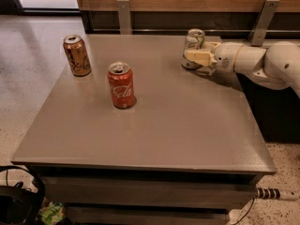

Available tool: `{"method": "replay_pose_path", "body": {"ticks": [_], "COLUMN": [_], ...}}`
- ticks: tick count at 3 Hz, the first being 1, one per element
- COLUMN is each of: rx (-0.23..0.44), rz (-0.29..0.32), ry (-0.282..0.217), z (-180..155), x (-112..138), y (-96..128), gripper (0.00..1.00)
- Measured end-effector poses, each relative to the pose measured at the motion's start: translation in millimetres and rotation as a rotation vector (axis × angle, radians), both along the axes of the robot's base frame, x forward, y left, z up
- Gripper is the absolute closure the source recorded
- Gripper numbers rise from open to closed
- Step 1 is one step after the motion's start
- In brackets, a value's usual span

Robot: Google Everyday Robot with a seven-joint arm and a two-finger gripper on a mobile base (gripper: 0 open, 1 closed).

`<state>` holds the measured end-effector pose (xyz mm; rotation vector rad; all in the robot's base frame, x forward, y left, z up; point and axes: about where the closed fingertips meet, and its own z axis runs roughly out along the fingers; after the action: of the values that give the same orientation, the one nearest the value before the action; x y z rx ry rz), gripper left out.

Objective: Knock 7up can over

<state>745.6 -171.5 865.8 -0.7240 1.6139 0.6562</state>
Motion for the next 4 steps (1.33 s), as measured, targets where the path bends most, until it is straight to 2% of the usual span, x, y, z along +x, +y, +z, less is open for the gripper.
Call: {"method": "replay_pose_path", "body": {"ticks": [1,2,3,4], "rx": [0.001,0.001,-0.035,-0.128], "rz": [0.004,0.006,0.02,0.002], "ry": [0.001,0.001,0.024,0.054], "z": [0,-1,1,15], "x": [0,1,3,-3], "y": [3,4,12,3], "gripper": [0.98,1.0,1.0,1.0]}}
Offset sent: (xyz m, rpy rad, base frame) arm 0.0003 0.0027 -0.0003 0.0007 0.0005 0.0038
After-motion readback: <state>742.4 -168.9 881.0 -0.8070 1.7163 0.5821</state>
